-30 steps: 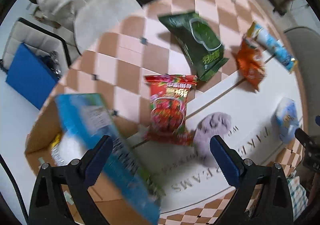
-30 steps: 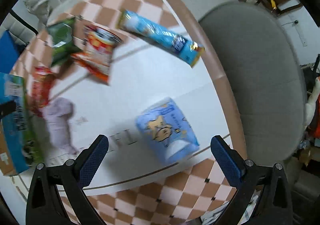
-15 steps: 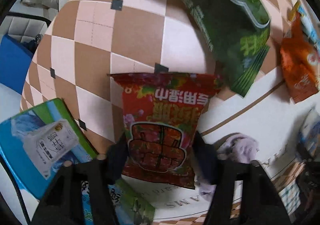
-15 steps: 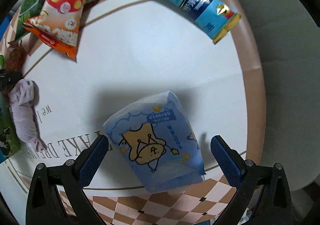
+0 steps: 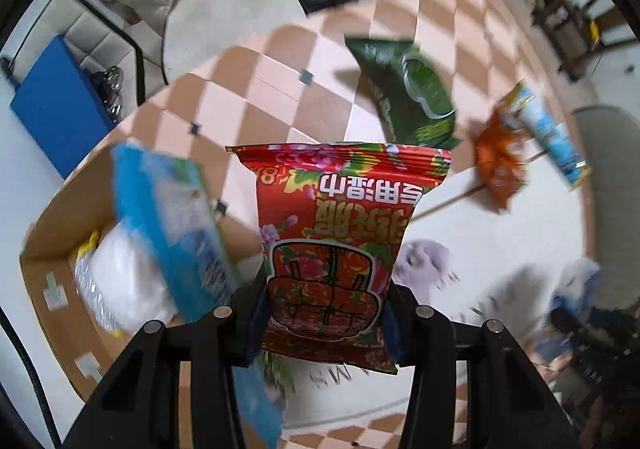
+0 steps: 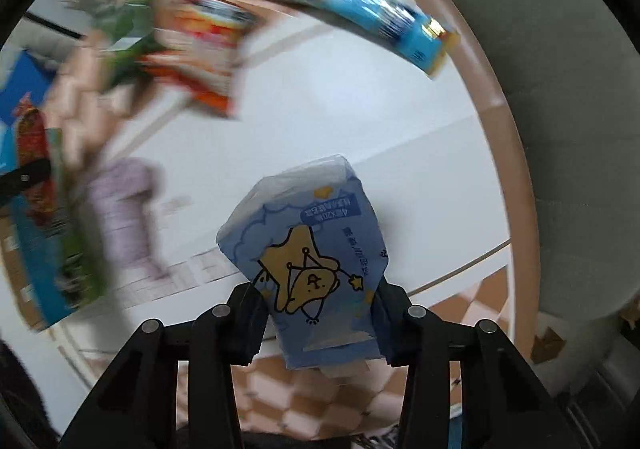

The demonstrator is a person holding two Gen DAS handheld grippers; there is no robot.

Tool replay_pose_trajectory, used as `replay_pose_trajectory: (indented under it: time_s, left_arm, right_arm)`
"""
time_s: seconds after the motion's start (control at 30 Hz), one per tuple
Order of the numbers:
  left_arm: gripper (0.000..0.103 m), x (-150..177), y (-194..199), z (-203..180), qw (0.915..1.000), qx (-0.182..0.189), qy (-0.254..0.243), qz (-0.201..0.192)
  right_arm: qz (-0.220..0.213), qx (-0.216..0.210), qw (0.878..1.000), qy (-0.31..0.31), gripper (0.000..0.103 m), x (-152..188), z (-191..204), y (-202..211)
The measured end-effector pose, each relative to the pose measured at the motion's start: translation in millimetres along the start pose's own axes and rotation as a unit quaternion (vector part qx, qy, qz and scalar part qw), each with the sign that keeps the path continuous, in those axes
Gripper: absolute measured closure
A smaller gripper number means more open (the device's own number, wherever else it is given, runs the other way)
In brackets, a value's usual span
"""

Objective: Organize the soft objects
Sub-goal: 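Grasp the red snack bag with left tool while right tool grasps the blue tissue pack, then lower red bag and tissue pack into the box and release both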

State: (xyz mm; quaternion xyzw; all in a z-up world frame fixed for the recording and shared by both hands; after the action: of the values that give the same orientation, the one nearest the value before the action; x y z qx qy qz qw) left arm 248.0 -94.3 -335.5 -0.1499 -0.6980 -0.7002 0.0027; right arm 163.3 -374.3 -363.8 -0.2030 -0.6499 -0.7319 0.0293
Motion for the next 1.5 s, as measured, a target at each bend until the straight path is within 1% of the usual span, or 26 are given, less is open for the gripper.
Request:
replay_pose_trajectory:
  time_s: [0.1,0.13,0.17,0.23,0.3,0.37,0.4,0.43,0.47,0.53,0.63,0.73,0.8,0.9,0.97,1.1,1.17,1.27,1.33,1.37,1.43,1.5]
  left_arm:
    - [0.060,25.6,28.2,22.9,0.9990,0.026,0.019,-0.030]
    - [0.060,36.9,36.6,32.7,0.9984,0.034,0.025,-0.037]
    - [0.060,56.1,42.5,44.9,0.9974,0.043,0.035,-0.046]
    - [0.060,59.8,62.1,82.7,0.9963,0.047,0.051,-0.050]
    - [0.060,74.8,72.3,119.9,0.9950,0.046,0.072,-0.052]
    - [0.060,98.1,73.9,157.3,0.9934,0.042,0.095,-0.047]
    - [0.060,111.4,71.3,179.5,0.9922,0.039,0.110,-0.042]
    - [0.060,123.2,68.9,194.0,0.9912,0.035,0.122,-0.037]
    - [0.060,133.0,60.3,217.7,0.9893,0.031,0.140,-0.028]
    - [0.060,145.9,44.0,253.9,0.9850,0.033,0.170,-0.004]
    - [0.060,156.3,12.1,295.1,0.9769,0.057,0.203,0.036]
    - [0.060,156.9,-12.9,317.3,0.9731,0.066,0.211,0.065]
    - [0.059,156.0,-25.3,328.8,0.9714,0.070,0.212,0.082]
    - [0.059,152.6,-40.2,333.7,0.9706,0.076,0.205,0.101]
    - [0.059,150.0,-48.5,335.1,0.9693,0.081,0.203,0.112]
    - [0.059,145.9,-64.4,336.2,0.9693,0.075,0.193,0.132]
    - [0.058,145.0,-70.1,332.6,0.9683,0.084,0.189,0.140]
    - [0.058,146.5,-73.9,329.5,0.9644,0.098,0.197,0.147]
    - [0.057,146.8,-71.2,325.3,0.9627,0.109,0.200,0.146]
    - [0.057,147.9,-69.4,323.8,0.9627,0.110,0.200,0.145]
    - [0.057,149.4,-64.6,321.3,0.9640,0.110,0.198,0.140]
    - [0.056,152.5,-58.4,318.4,0.9666,0.101,0.195,0.132]
  right_arm:
    - [-0.025,-0.027,0.999,0.039,0.056,19.6,49.5,35.4]
    - [-0.035,-0.037,0.997,0.057,0.056,28.4,72.4,48.4]
    - [-0.042,-0.044,0.996,0.072,0.056,36.0,91.7,57.4]
    - [-0.055,-0.058,0.991,0.104,0.056,60.1,149.0,66.9]
    - [-0.057,-0.075,0.986,0.135,0.056,77.9,195.1,70.0]
    - [-0.052,-0.091,0.980,0.169,0.056,93.4,244.1,75.3]
    - [-0.048,-0.093,0.977,0.185,0.056,99.7,269.8,72.1]
    - [-0.043,-0.095,0.975,0.199,0.056,106.7,298.7,65.6]
    - [-0.038,-0.096,0.973,0.208,0.056,111.5,321.0,58.4]
    - [-0.022,-0.104,0.970,0.219,0.056,119.3,371.0,39.4]
    - [-0.001,-0.103,0.969,0.226,0.056,116.8,423.7,5.2]
    - [0.025,-0.095,0.968,0.230,0.056,116.2,462.4,-27.5]
    - [0.034,-0.088,0.969,0.229,0.056,117.1,480.0,-44.2]
    - [0.044,-0.081,0.970,0.225,0.056,114.1,495.6,-62.4]
    - [0.050,-0.080,0.971,0.221,0.056,113.1,501.7,-71.3]
    - [0.059,-0.073,0.972,0.217,0.056,113.1,508.1,-85.1]
    - [0.066,-0.068,0.972,0.217,0.056,113.3,511.0,-91.2]
    - [0.082,-0.074,0.970,0.215,0.043,113.7,512.4,-95.7]
    - [0.082,-0.071,0.971,0.214,0.023,112.4,511.9,-96.4]
    - [0.081,-0.069,0.971,0.214,0.019,112.9,511.6,-95.2]
    - [0.078,-0.064,0.971,0.216,0.018,114.3,509.1,-89.5]
    - [0.073,-0.054,0.972,0.217,0.018,117.5,505.3,-83.9]
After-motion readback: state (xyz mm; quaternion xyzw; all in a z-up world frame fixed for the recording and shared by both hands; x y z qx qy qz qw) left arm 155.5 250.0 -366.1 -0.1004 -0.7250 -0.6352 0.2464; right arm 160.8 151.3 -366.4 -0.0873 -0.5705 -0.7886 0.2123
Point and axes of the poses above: each gripper's, at about its wrist camera, not at the fingertips, and y roughly against the way its jaws point, z to its left, x to its underside, the point moved 7 cm from there along -y, roughly the way its jaws point, and after that the axes turned 12 degrees about z, right-handed, at the moved point
